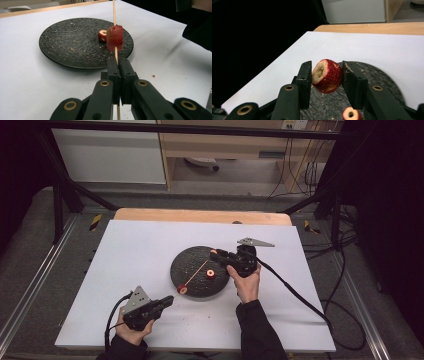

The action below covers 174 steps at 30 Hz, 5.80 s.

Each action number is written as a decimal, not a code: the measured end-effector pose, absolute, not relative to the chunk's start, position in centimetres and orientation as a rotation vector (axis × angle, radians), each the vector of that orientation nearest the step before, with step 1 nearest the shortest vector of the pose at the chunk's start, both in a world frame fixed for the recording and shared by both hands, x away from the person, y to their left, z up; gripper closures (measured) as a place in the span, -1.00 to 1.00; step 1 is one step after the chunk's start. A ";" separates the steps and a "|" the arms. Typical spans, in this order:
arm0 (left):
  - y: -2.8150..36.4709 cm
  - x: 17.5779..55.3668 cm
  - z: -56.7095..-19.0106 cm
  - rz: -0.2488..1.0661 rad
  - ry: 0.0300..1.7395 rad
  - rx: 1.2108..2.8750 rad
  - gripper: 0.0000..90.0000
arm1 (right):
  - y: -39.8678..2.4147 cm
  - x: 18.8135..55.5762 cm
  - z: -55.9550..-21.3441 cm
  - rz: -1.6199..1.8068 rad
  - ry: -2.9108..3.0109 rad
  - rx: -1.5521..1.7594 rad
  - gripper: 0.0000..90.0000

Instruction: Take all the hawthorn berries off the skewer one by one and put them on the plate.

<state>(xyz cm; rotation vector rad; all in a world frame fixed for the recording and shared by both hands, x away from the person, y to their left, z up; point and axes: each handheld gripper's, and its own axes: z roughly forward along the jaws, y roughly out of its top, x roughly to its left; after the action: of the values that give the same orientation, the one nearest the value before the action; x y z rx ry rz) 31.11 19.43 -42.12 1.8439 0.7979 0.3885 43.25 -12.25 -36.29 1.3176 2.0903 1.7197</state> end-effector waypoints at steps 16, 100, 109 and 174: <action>20.0 31.4 -42.1 0.407 0.830 1.830 0.96 | -13.1 43.9 -38.7 1.633 2.119 1.386 0.37; 18.6 31.4 -42.6 0.403 0.822 1.864 0.96 | -6.4 38.8 -42.7 1.784 2.305 1.283 -0.53; 17.8 31.3 -42.7 0.405 0.812 1.878 0.96 | -6.0 38.7 -43.0 1.815 2.368 1.275 -0.21; 20.8 31.7 -41.7 0.408 0.870 1.794 0.96 | -11.5 43.1 -36.8 1.668 2.120 1.313 0.35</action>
<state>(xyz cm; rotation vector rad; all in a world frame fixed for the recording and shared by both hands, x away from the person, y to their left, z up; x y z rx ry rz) 31.65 20.76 -41.73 1.7939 0.8703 0.4076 43.09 -11.48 -36.78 1.3129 2.1196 1.6680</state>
